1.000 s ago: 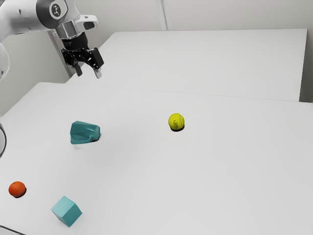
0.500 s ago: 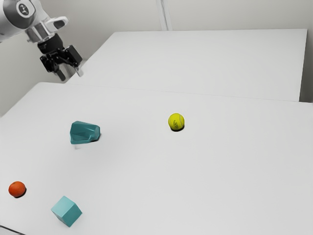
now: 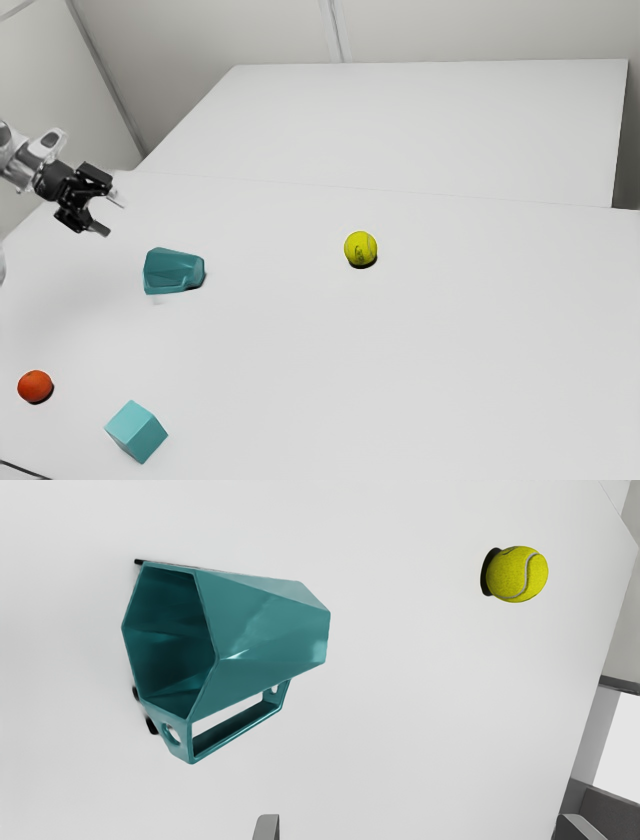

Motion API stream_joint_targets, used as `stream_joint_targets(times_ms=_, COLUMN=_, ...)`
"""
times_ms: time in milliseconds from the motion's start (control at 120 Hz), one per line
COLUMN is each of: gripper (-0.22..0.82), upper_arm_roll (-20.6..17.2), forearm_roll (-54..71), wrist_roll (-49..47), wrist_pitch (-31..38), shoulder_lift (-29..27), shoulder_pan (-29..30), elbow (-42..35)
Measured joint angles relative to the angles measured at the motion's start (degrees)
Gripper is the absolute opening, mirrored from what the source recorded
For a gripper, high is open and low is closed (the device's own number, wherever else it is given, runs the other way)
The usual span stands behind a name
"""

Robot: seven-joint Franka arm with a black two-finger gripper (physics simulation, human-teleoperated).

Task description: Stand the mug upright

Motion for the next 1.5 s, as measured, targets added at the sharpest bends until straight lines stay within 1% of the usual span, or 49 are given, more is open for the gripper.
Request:
stream_joint_targets(times_ms=125, gripper=0.60, upper_arm_roll=0.07, forearm_roll=-2.52, wrist_roll=2.91, wrist_pitch=0.95, shoulder_lift=3.75, shoulder_pan=1.57, elbow=-0.04)
stream_joint_targets(times_ms=342, gripper=0.60, upper_arm_roll=0.08, forearm_roll=-6.92, wrist_roll=7.72, wrist_pitch=3.92, shoulder_lift=8.38, shoulder_pan=1.61, elbow=-0.89)
stream_joint_targets(times_ms=392, gripper=0.60, upper_arm_roll=0.08, forearm_roll=-7.78, wrist_roll=8.73, wrist_pitch=4.48, shoulder_lift=8.71, shoulder_pan=1.47, elbow=-1.52)
stream_joint_targets(times_ms=475, gripper=0.60, upper_arm_roll=0.08, forearm_roll=-11.18, wrist_roll=10.27, wrist_pitch=5.19, shoulder_lift=8.90, shoulder_pan=1.42, elbow=-5.62)
stream_joint_targets(times_ms=583, gripper=0.60, upper_arm_roll=0.08, forearm_roll=-15.41, wrist_roll=11.97, wrist_pitch=5.78, shoulder_lift=9.85, shoulder_pan=1.06, elbow=-7.84)
stream_joint_targets(times_ms=925, gripper=0.60, upper_arm_roll=-0.62, forearm_roll=-19.00, wrist_roll=15.47, wrist_pitch=6.35, shoulder_lift=9.88, shoulder_pan=0.36, elbow=-8.45)
stream_joint_targets(times_ms=942, gripper=0.59, upper_arm_roll=-0.61, forearm_roll=-19.01, wrist_roll=15.57, wrist_pitch=6.36, shoulder_lift=9.85, shoulder_pan=0.34, elbow=-8.45)
stream_joint_targets(times_ms=967, gripper=0.53, upper_arm_roll=-0.59, forearm_roll=-19.03, wrist_roll=15.73, wrist_pitch=6.38, shoulder_lift=9.82, shoulder_pan=0.34, elbow=-8.44)
stream_joint_targets(times_ms=1092, gripper=0.19, upper_arm_roll=-0.60, forearm_roll=-18.81, wrist_roll=16.45, wrist_pitch=6.43, shoulder_lift=9.49, shoulder_pan=0.15, elbow=-8.31)
stream_joint_targets(times_ms=1133, gripper=0.11, upper_arm_roll=-0.61, forearm_roll=-18.94, wrist_roll=16.66, wrist_pitch=6.45, shoulder_lift=9.46, shoulder_pan=0.06, elbow=-8.35)
stream_joint_targets(times_ms=1183, gripper=0.03, upper_arm_roll=-0.62, forearm_roll=-19.05, wrist_roll=16.88, wrist_pitch=6.46, shoulder_lift=9.43, shoulder_pan=-0.01, elbow=-8.37)
stream_joint_targets(times_ms=1250, gripper=-0.04, upper_arm_roll=-0.62, forearm_roll=-19.07, wrist_roll=17.15, wrist_pitch=6.35, shoulder_lift=9.31, shoulder_pan=-0.08, elbow=-8.36)
stream_joint_targets(times_ms=1325, gripper=-0.09, upper_arm_roll=-0.63, forearm_roll=-19.04, wrist_roll=17.40, wrist_pitch=6.21, shoulder_lift=9.04, shoulder_pan=-0.10, elbow=-8.29)
stream_joint_targets(times_ms=1408, gripper=-0.12, upper_arm_roll=-0.67, forearm_roll=-18.98, wrist_roll=17.63, wrist_pitch=6.07, shoulder_lift=8.49, shoulder_pan=-0.23, elbow=-8.27)
stream_joint_targets(times_ms=1500, gripper=-0.14, upper_arm_roll=-0.70, forearm_roll=-18.87, wrist_roll=17.84, wrist_pitch=5.98, shoulder_lift=7.76, shoulder_pan=-0.77, elbow=-8.29)
